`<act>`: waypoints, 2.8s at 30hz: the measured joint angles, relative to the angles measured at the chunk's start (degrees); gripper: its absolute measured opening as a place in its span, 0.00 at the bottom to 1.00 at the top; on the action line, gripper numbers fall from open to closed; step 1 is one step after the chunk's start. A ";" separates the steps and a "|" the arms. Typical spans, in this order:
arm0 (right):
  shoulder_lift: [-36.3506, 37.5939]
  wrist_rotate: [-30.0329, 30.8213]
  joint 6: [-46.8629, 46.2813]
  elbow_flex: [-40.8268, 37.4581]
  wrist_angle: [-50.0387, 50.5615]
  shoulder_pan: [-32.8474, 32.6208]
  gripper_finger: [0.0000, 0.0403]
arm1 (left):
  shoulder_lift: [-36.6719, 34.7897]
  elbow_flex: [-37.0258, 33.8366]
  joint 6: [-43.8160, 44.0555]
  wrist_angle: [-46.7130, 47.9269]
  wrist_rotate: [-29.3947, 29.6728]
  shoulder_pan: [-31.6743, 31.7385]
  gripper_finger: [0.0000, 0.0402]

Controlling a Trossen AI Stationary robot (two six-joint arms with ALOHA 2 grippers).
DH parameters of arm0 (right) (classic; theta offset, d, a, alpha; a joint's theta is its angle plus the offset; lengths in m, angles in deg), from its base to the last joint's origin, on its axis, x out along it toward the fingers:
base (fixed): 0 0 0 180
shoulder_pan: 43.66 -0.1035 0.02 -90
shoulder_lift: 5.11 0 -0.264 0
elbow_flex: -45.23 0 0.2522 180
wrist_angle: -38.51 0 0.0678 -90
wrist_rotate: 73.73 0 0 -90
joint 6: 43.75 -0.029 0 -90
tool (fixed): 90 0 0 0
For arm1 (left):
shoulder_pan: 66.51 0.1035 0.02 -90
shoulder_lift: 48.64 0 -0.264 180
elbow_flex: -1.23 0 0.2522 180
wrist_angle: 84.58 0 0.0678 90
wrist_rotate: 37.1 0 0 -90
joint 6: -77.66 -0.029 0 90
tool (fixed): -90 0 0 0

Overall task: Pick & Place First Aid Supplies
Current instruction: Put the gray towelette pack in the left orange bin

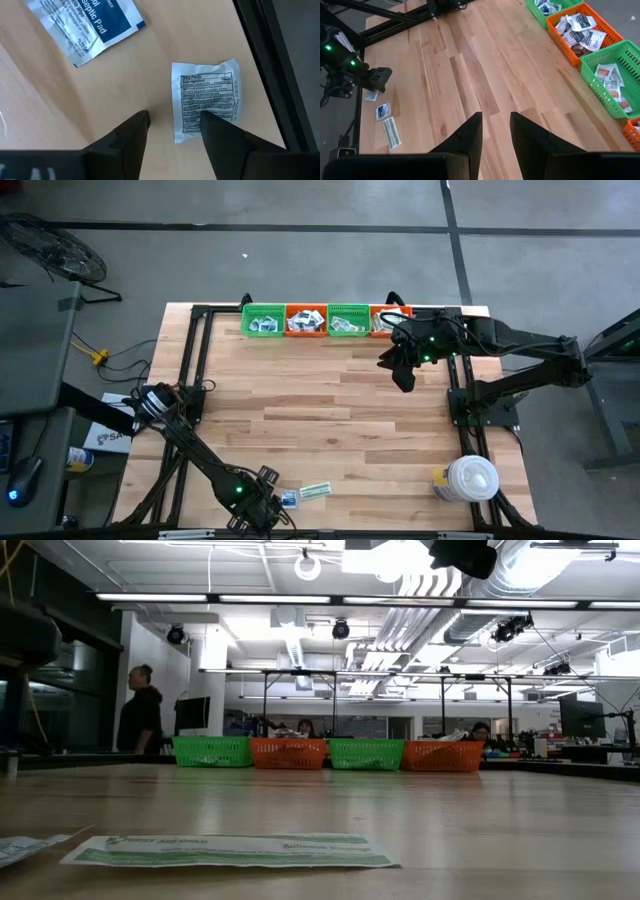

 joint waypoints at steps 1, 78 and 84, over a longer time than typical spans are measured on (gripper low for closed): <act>0.00 -0.08 -0.02 0.00 0.13 0.00 0.23 | 0.00 0.00 0.18 0.00 0.44 0.00 0.45; -0.04 17.97 -1.92 -0.02 -12.38 -20.75 0.23 | -32.39 -0.63 -52.99 -76.96 0.53 10.29 0.00; -0.04 18.04 -2.61 -0.02 -13.77 -22.50 0.23 | -32.35 -0.63 -54.06 -76.55 -1.04 14.73 0.00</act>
